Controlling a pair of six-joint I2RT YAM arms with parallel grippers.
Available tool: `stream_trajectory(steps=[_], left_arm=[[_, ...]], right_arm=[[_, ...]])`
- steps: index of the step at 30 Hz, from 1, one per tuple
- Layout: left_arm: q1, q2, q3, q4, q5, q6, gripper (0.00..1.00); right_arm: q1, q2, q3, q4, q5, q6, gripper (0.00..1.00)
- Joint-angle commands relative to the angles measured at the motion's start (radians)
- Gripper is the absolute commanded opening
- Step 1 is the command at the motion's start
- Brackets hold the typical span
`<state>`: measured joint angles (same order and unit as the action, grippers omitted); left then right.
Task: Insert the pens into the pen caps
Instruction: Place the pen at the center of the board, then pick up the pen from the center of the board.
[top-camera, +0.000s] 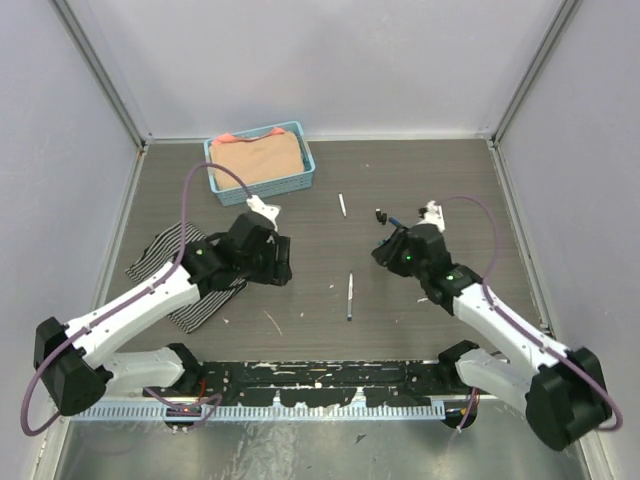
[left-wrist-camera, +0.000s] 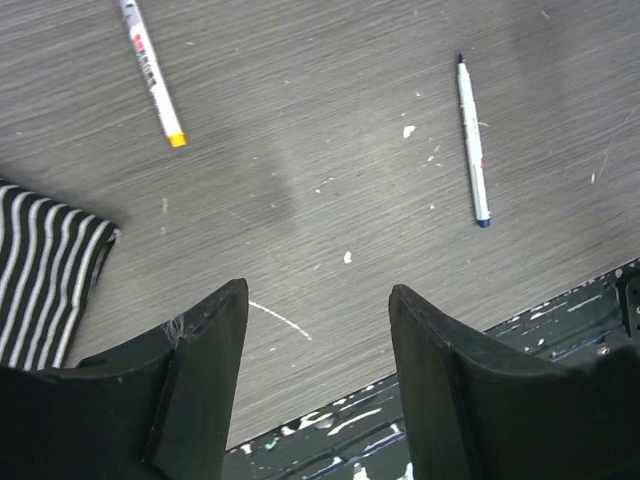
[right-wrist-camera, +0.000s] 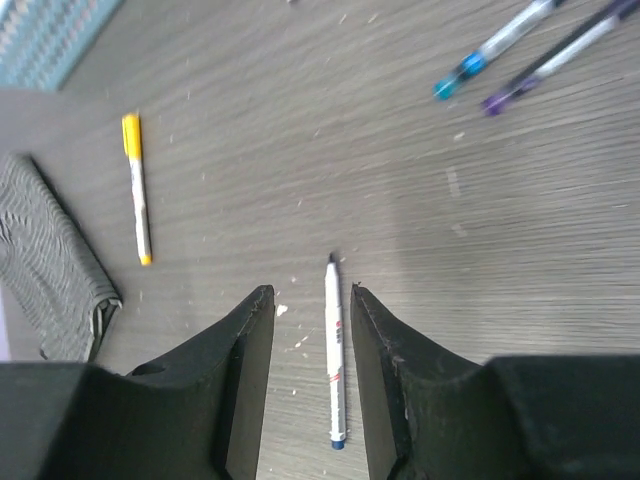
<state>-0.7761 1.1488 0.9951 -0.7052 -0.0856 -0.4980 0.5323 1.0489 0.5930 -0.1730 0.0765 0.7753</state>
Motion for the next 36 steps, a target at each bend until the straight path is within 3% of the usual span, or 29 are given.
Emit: stream_trajectory(steps=[1, 8, 14, 22, 36], left_arm=[[-0.117, 0.033, 0.002, 0.08, -0.152, -0.124, 0.65], [-0.266, 0.229, 0.068, 0.116, -0.282, -0.201, 0.65], [-0.336, 0.413, 0.135, 0.172, -0.301, -0.251, 0.66], [-0.423, 0.658, 0.304, 0.149, -0.326, -0.281, 0.66], [-0.444, 0.796, 0.332, 0.185, -0.303, -0.324, 0.58]], right_arm=[[-0.147, -0.163, -0.034, -0.008, -0.099, -0.009, 0.42], [-0.185, -0.4, 0.005, -0.25, 0.042, -0.014, 0.43], [-0.185, -0.506, 0.052, -0.393, 0.075, -0.015, 0.43], [-0.184, -0.582, 0.049, -0.468, 0.076, -0.015, 0.43], [-0.185, -0.585, 0.089, -0.513, 0.105, -0.062, 0.43]])
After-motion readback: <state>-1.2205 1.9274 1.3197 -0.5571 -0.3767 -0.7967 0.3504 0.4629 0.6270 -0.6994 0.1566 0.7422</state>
